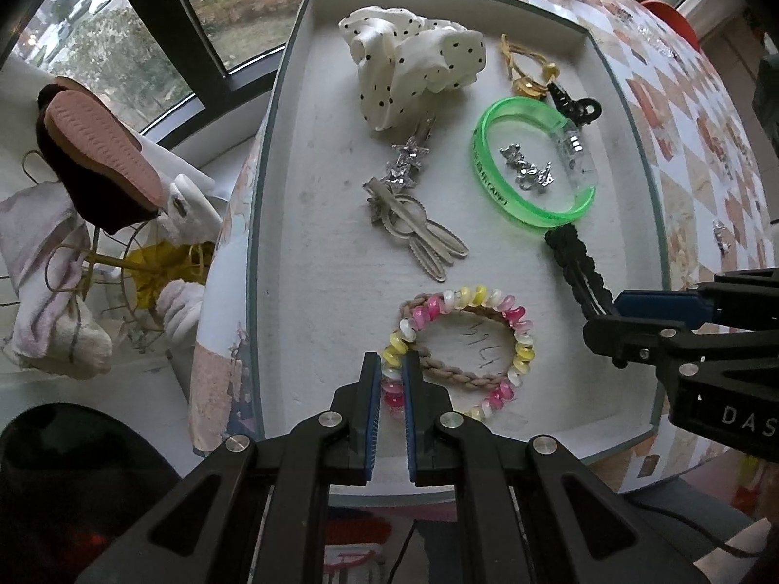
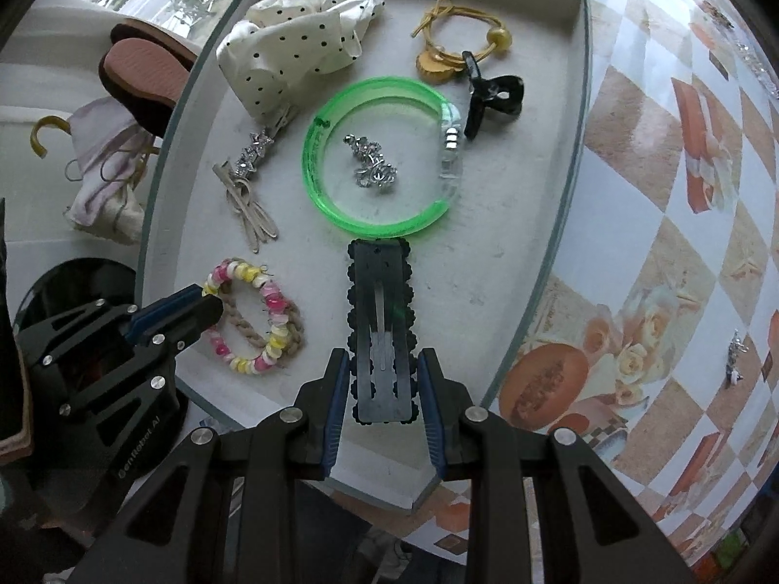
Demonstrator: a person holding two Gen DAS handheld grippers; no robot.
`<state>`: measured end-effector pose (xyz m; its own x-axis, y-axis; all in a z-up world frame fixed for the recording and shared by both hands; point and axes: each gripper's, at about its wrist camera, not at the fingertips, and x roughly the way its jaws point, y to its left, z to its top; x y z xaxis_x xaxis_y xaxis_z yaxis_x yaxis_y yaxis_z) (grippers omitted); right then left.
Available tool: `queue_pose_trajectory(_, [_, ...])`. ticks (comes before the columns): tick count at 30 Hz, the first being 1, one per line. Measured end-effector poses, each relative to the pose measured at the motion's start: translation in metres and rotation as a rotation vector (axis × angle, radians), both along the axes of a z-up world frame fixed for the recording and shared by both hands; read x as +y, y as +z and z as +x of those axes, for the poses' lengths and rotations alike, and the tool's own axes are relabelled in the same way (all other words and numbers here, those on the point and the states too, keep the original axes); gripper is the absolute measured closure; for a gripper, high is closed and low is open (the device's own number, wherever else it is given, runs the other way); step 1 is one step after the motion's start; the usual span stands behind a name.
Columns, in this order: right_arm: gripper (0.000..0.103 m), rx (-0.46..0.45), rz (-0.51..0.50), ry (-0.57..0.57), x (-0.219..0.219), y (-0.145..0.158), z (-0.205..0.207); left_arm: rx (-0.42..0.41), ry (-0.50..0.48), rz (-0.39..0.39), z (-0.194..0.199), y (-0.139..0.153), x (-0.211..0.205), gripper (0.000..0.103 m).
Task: Organize jewelry
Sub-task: 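Open both grippers to release the snap clip and bracelet into the tray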
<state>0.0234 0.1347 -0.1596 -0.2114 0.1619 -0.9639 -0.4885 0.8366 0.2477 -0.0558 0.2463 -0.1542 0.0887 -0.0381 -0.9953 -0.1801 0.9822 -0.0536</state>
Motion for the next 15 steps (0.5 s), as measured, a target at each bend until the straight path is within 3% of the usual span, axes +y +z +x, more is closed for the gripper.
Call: queue_pose_trajectory(15, [0.071,0.016,-0.004,-0.019,-0.001,-0.011,0.001,0.021,-0.029,0.037,0.004,-0.004,-0.006,0.090])
